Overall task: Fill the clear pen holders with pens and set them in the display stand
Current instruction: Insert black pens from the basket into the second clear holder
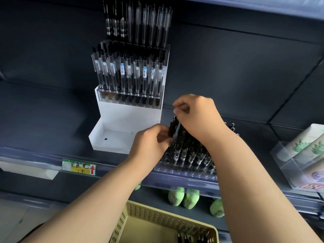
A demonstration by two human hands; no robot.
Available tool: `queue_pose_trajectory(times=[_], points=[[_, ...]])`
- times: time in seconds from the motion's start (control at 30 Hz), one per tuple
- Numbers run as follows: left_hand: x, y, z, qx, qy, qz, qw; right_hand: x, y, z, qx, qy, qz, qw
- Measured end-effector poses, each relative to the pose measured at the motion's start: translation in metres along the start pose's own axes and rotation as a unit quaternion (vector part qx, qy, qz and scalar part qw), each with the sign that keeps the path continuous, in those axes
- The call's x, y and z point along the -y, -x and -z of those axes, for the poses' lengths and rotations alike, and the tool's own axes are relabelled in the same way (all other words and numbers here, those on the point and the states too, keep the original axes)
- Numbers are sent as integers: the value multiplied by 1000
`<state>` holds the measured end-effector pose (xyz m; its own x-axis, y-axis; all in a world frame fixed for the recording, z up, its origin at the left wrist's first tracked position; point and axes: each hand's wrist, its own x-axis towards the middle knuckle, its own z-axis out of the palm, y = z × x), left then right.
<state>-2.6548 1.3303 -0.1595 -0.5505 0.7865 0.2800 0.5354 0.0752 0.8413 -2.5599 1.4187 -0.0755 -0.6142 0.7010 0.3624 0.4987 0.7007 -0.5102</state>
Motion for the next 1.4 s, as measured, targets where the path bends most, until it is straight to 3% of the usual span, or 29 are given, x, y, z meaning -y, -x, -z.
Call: queue_pose_trajectory(times=[0.27, 0.6, 0.73, 0.9, 1.0, 1.1, 1.27, 1.4], points=[[2, 1, -4, 11, -50, -10, 999, 1, 4, 4, -6, -5, 2, 1000], [12, 22, 17, -14, -111, -46, 993, 21, 53, 13, -77, -22, 34, 996], [10, 45, 25, -26, -199, -102, 974, 32, 89, 1, -108, 26, 83, 990], [7, 83, 33, 28, -232, -170, 957, 26, 142, -21, -103, 36, 79, 991], [11, 110, 28, 81, -253, -160, 951, 9, 175, -41, -49, 41, 28, 998], [21, 138, 15, 167, -295, -169, 925, -17, 208, -64, 57, 90, -52, 993], [46, 176, -20, 333, -361, -116, 863, -64, 259, -93, 222, 132, -259, 931], [68, 195, -44, 410, -402, -84, 815, -83, 282, -110, 319, 154, -304, 885]])
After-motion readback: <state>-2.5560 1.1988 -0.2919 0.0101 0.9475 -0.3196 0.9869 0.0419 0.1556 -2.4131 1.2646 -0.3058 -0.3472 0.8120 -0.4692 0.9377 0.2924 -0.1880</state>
